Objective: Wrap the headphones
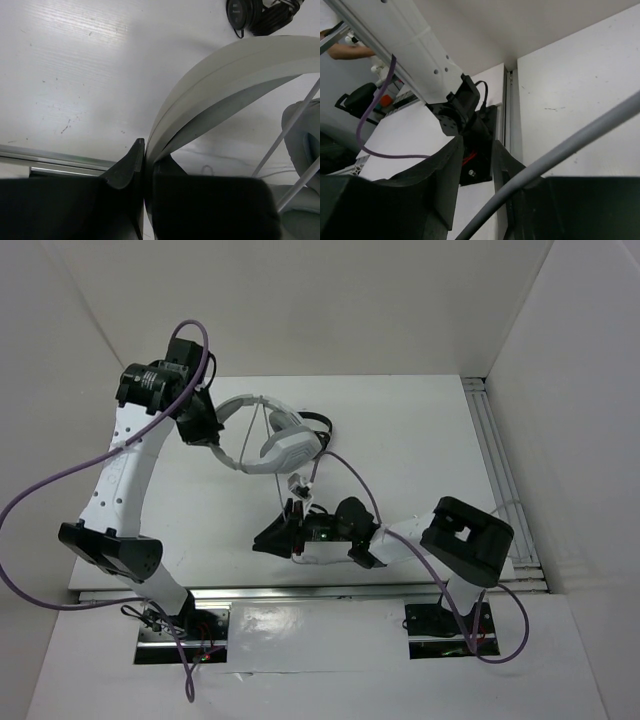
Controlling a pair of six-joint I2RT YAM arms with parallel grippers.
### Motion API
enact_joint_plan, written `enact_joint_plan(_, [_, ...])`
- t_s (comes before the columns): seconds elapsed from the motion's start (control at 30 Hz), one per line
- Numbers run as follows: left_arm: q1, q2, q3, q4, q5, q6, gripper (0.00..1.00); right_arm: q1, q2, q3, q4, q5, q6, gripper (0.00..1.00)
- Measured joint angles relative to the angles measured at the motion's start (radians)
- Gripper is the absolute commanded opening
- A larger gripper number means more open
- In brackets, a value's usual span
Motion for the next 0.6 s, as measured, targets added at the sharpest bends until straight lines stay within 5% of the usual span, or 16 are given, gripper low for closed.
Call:
enact_joint_plan(0.1, [0.009,-0.008,-0.047,0.001,0.022,-0.016,0.00,0.060,0.011,0.029,-0.007,0.039,-0.006,0.52])
enact_joint_plan(0.37, [0.073,-0.012,-0.094,0.266,-0.080,-0.210,0.00,0.239,0.178,0.135,-0.027,-0.024,-0.017,0.54])
enact_joint_plan(0.43, [0.080,-0.014,-0.108,0.289,-0.090,-0.219,0.00,0.260,0.184,0.154,-0.056,-0.027,-0.029,0.44])
enact_joint_plan(0.5, [0.084,-0.015,-0.124,0.304,-0.097,-0.220,0.00,0.273,0.184,0.177,-0.079,-0.027,-0.050,0.18])
enact_joint_plan(0.6, [0.095,-0.022,-0.178,0.333,-0.105,-0.211,0.00,0.282,0.167,0.190,-0.130,-0.018,-0.075,0.06])
